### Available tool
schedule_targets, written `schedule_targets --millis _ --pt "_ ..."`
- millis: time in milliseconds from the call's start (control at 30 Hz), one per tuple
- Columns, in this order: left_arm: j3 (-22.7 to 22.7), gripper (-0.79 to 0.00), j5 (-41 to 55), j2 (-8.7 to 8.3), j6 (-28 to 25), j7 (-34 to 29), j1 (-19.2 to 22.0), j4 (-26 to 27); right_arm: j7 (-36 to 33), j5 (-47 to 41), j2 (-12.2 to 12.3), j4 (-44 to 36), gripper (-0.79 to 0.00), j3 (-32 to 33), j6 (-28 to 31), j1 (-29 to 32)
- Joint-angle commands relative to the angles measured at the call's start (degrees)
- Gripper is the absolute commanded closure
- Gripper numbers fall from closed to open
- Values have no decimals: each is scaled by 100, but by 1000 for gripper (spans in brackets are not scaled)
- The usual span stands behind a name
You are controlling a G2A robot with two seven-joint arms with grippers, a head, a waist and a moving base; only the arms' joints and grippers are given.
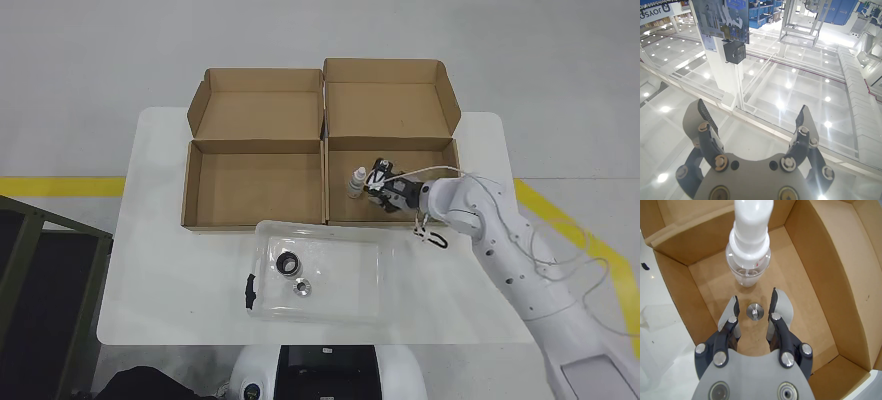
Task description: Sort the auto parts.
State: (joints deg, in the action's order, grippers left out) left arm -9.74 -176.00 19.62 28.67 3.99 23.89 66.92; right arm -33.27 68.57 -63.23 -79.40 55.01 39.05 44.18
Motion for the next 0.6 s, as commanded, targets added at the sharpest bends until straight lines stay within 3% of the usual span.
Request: schedule_targets --millis 0,233,567 --pt "0 -785 0 0 0 0 0 0 10 12 18 -118 -348 66 -5 36" --pt "0 -785 0 0 0 0 0 0 -37 -56 178 -956 -382 573 197 485" --pt "0 -785 0 0 0 0 0 0 5 -261 417 -2495 -397 1364 506 1589"
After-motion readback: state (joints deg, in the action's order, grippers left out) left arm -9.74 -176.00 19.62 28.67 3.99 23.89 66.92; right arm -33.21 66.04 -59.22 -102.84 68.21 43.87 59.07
